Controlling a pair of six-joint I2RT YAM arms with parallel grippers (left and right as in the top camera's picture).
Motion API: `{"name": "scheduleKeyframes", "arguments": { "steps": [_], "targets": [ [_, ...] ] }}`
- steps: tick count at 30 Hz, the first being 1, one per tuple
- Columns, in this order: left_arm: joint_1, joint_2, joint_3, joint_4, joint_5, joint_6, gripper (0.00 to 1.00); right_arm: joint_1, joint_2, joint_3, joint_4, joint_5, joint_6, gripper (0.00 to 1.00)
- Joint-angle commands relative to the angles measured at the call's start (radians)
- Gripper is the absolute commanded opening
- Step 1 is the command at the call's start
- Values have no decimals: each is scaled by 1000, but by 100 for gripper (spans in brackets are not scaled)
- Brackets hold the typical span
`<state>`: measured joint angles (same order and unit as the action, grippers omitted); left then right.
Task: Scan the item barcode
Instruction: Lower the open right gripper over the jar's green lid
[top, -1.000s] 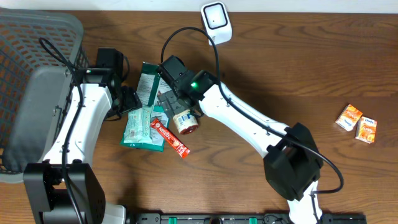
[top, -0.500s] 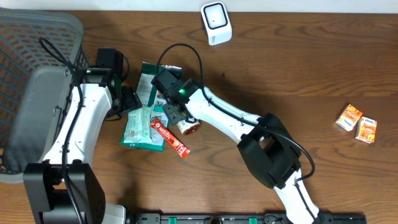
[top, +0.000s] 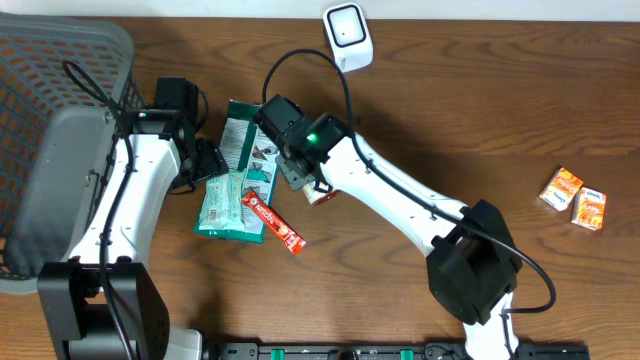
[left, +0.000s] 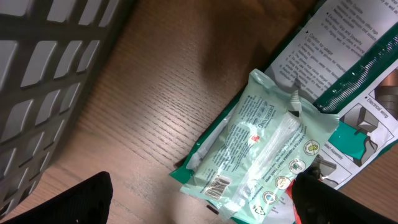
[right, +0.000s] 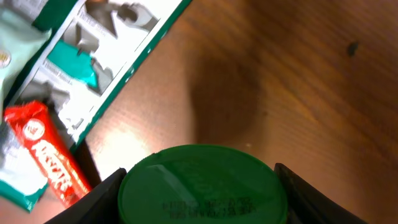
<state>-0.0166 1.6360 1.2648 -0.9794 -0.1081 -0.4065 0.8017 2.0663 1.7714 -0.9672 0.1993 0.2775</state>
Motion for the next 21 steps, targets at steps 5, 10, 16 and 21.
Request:
{"name": "scheduleKeyframes", "arguments": {
  "steps": [5,10,16,21],
  "targets": [
    [4,-20,13,-2,-9,2,93,-12,-13,2,8,27,7,45],
    [4,-20,12,-2,-9,2,93,-9,-13,2,6,-10,6,45],
    [4,-20,13,-2,-9,2,93,-8,-13,2,1,-25,6,47],
    [4,-20,13,-2,-9,2,93,-8,-13,2,-9,-26,6,50]
  ]
}}
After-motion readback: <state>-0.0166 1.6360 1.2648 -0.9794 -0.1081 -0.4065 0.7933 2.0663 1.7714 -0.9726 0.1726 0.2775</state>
